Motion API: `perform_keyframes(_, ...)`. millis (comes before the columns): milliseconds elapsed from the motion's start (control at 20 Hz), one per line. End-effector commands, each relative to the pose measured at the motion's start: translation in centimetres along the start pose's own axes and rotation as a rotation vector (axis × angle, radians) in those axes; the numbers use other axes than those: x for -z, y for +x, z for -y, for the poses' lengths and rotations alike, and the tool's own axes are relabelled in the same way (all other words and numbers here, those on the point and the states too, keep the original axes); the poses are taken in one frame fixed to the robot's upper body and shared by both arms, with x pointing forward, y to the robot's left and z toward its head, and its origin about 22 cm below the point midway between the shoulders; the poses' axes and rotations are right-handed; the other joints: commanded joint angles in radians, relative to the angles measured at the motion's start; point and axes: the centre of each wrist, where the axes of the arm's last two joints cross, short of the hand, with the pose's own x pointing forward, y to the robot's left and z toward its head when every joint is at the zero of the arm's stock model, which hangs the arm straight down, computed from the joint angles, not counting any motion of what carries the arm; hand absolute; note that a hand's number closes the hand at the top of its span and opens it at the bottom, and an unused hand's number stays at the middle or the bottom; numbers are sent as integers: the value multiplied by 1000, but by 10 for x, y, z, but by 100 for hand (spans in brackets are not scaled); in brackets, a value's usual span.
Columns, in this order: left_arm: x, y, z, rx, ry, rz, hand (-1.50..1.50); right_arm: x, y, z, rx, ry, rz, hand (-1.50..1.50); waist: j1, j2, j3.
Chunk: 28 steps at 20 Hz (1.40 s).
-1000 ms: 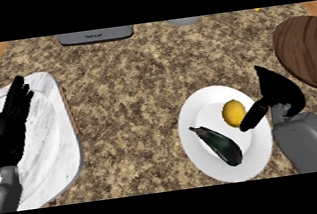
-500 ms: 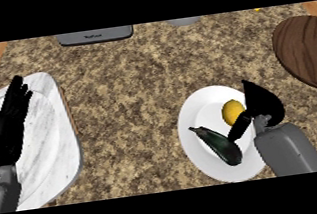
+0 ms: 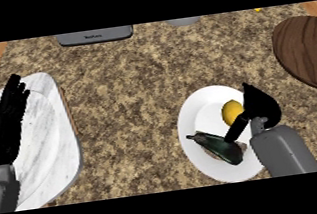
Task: Pick the lemon from the plate and place it in the bowl
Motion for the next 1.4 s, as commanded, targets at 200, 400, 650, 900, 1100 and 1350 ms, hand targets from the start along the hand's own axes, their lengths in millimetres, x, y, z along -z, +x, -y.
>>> perform_keyframes(200, -10, -8, -4, -7, -4, 6, 0, 28, 4, -2, 28, 68, -49, 150, 4, 3, 2)
perform_keyframes(400, 5, -12, 5, 14, -3, -6, 0, 40, -3, -16, 5, 80, 50, 150, 2, 4, 2)
perform_keyframes(650, -1, -1, 23, -1, -3, 14, 0, 41, 11, -22, 28, 50, 67, 150, 4, 3, 2)
perform_keyframes(900, 3, 3, 11, -6, -4, -22, 0, 44, 15, -28, 32, -57, 52, 150, 4, 3, 2)
perform_keyframes(1100, 11, 5, 18, -13, -26, 13, 0, 81, 10, 35, -37, -69, 193, 150, 26, 14, 3)
perform_keyframes(1350, 1, 2, 29, 7, -24, 17, 0, 87, 36, 51, -110, -174, 276, 150, 36, 15, 3)
